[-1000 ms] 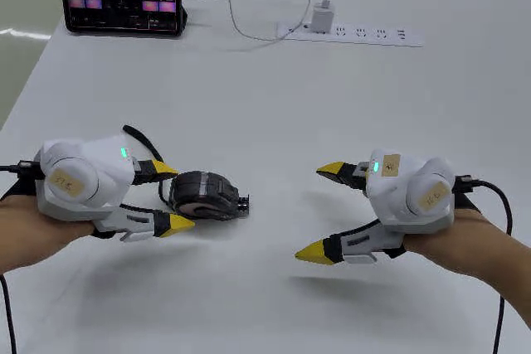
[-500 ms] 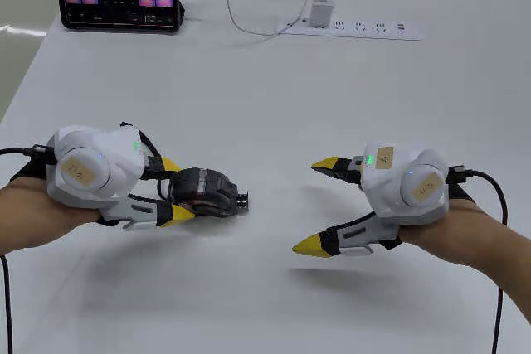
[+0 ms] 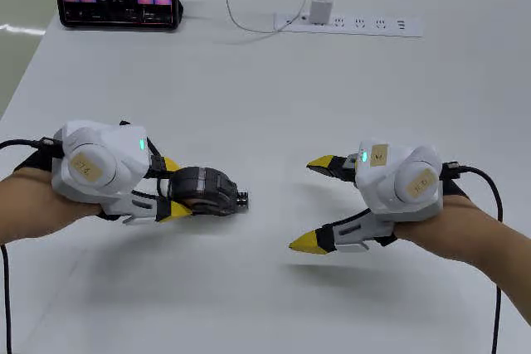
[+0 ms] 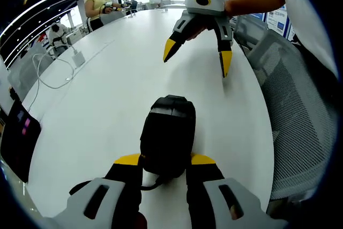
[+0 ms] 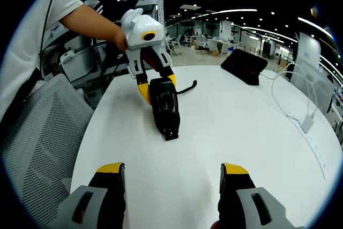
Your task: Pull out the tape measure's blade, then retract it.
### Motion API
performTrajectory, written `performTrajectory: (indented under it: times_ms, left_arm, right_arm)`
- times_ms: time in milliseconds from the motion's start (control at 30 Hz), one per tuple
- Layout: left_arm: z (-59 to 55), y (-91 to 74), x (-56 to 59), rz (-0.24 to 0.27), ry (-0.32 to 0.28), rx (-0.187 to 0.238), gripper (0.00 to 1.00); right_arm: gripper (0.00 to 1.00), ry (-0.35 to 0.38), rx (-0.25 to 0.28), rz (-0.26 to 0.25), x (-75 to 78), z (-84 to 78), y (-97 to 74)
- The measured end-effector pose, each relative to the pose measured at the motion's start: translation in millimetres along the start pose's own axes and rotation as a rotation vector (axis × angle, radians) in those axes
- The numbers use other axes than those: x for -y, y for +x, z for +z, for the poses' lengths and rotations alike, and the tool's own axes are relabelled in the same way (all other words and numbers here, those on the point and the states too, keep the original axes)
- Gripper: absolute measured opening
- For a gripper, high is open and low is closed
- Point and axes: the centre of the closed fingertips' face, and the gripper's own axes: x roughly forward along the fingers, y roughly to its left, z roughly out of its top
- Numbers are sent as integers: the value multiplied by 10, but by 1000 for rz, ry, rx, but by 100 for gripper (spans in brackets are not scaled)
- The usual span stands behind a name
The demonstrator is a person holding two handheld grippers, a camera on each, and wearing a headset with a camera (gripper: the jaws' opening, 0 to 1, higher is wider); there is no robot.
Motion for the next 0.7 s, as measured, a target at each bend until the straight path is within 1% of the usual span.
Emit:
performTrajectory:
  times_ms: [100,200,267,400,467,600,700]
  left_arm:
    - [-6,4,-3,-8,-6,-4,27]
    - [-11,9,-3,-19,-5,-17,26]
    - [-14,12,-2,-22,0,-26,26]
    - [-22,15,-8,-29,-10,-33,26]
    - [-25,19,-10,-30,-8,-38,26]
    - [-28,20,-9,-31,-6,-38,26]
    - [-28,21,-9,-26,-3,-35,25]
  right_arm:
    - [70,1,3,1,3,9,4]
    - [69,-8,1,1,6,6,19]
    - [66,-9,-1,10,-6,1,34]
    - [64,-10,2,16,-2,9,68]
    - [62,-8,9,18,7,32,90]
    - [58,-25,8,20,15,53,152]
    - [56,-26,12,31,8,79,212]
